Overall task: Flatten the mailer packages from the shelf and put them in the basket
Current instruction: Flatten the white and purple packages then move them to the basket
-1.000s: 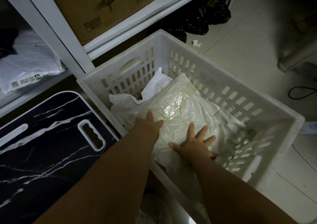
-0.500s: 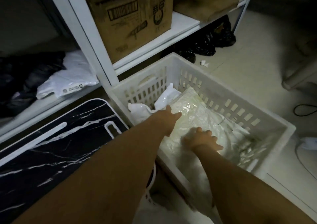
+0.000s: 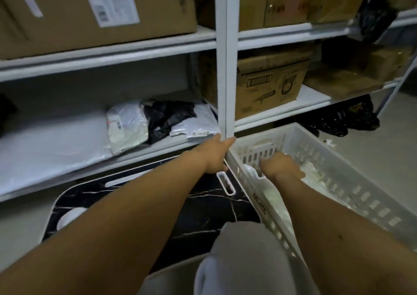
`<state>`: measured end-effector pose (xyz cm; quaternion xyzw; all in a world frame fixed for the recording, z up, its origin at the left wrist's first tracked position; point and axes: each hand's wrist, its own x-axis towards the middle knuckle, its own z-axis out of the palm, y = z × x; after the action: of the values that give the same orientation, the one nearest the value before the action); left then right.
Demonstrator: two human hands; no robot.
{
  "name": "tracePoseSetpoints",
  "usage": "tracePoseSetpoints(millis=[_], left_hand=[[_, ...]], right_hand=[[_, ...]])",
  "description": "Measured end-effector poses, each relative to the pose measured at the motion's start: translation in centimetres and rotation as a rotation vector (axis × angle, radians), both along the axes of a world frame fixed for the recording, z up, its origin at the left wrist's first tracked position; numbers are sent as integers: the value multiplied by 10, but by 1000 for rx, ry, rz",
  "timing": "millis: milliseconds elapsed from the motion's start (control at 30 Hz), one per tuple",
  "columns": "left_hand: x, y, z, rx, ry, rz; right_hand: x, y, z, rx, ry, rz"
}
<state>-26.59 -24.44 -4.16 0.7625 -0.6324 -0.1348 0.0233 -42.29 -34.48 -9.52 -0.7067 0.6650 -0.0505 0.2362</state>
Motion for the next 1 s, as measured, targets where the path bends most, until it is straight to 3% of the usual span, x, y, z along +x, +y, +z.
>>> tracePoseSetpoints(millis=[267, 600, 833, 1000], left_hand=[[92, 121, 23, -53, 31, 318], [180, 213, -26, -139, 145, 731], [232, 225, -59, -157, 232, 889], [271, 240, -74, -148, 223, 957]], right_hand=[[124, 81, 48, -176, -65, 361], [243, 155, 16, -189, -9, 752], [310, 177, -13, -115, -91, 851], [375, 193, -23, 150, -438, 672]])
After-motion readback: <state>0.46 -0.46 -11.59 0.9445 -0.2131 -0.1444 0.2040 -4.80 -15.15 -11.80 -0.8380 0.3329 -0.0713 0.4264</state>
